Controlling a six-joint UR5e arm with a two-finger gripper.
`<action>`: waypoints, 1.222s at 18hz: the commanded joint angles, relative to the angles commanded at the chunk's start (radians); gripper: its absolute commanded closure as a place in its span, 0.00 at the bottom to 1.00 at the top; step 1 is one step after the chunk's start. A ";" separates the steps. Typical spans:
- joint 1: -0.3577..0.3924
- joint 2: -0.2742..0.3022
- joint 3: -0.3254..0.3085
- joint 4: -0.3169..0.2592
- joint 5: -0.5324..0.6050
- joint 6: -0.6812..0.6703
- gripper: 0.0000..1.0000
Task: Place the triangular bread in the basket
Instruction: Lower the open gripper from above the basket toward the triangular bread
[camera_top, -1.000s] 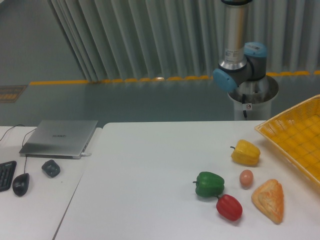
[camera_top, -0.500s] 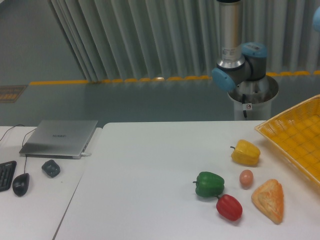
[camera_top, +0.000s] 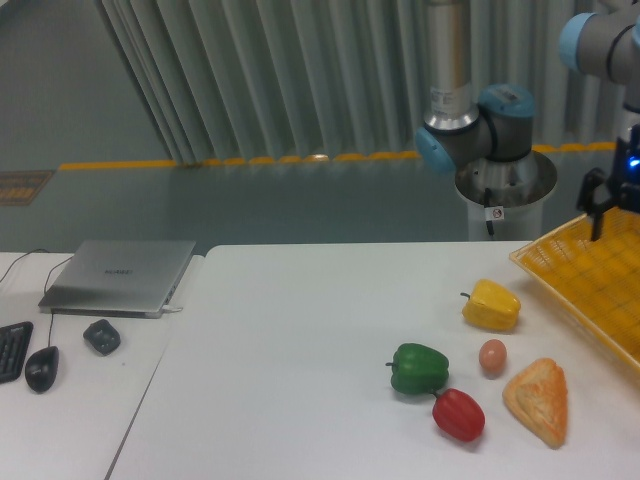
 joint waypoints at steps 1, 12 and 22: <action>-0.018 -0.020 0.005 0.023 0.002 -0.038 0.00; -0.120 -0.186 0.058 0.120 0.075 -0.116 0.00; -0.157 -0.276 0.066 0.117 0.080 -0.112 0.00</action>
